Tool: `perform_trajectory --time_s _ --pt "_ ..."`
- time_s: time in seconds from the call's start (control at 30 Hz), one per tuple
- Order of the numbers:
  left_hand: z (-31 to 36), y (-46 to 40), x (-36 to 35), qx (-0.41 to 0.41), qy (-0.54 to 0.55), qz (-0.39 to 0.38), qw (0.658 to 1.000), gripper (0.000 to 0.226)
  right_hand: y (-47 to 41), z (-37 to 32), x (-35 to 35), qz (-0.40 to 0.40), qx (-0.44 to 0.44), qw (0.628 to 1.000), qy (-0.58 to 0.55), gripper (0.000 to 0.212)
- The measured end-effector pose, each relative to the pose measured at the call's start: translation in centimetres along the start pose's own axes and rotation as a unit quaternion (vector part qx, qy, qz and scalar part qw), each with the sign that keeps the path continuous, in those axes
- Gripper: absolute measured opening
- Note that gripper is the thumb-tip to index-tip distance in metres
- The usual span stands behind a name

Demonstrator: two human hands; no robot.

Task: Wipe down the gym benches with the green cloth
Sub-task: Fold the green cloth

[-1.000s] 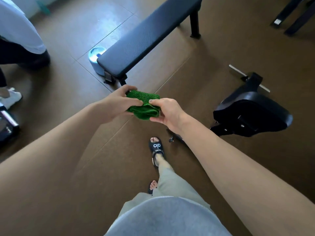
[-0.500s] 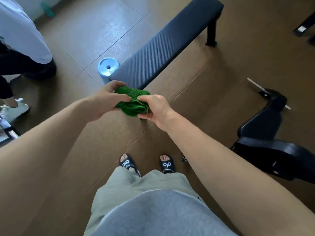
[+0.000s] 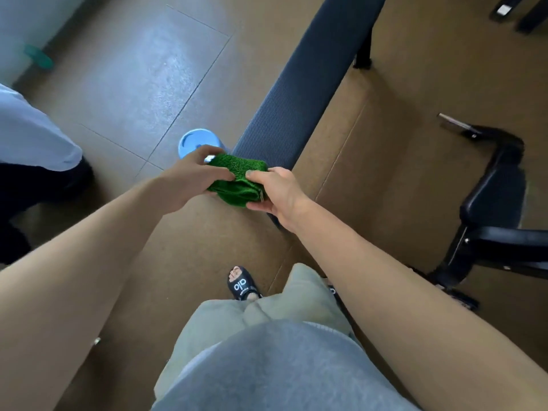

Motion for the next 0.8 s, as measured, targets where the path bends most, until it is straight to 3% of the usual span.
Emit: perform_trajectory --time_s 0.33,0.5,0.8 --pt "4.5 -10.6 9.3 -0.014 -0.062 -0.052 0.997 0.045 -7.3 -4.5 -11.0 0.063 -0.007 0.996 -0.057 0.034" --pt "7.0 -17.5 14.4 -0.025 -0.083 -0.015 0.996 0.044 -12.8 -7.7 -17.3 0.054 -0.025 0.995 -0.085 0.035" --pt "10.7 -28.4 20.9 -0.044 -0.125 -0.057 0.99 0.051 -19.7 -12.7 -25.2 0.119 -0.038 0.99 -0.058 0.025"
Point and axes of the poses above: each hand's wrist, its own y-axis away from the middle knuckle, its own x-axis out of the back of the hand, z = x × y, the point moved 8 cm from there along -y, towards the middle knuckle, and after that the axes turned 9 degrees about z, right-handed, at the moved point
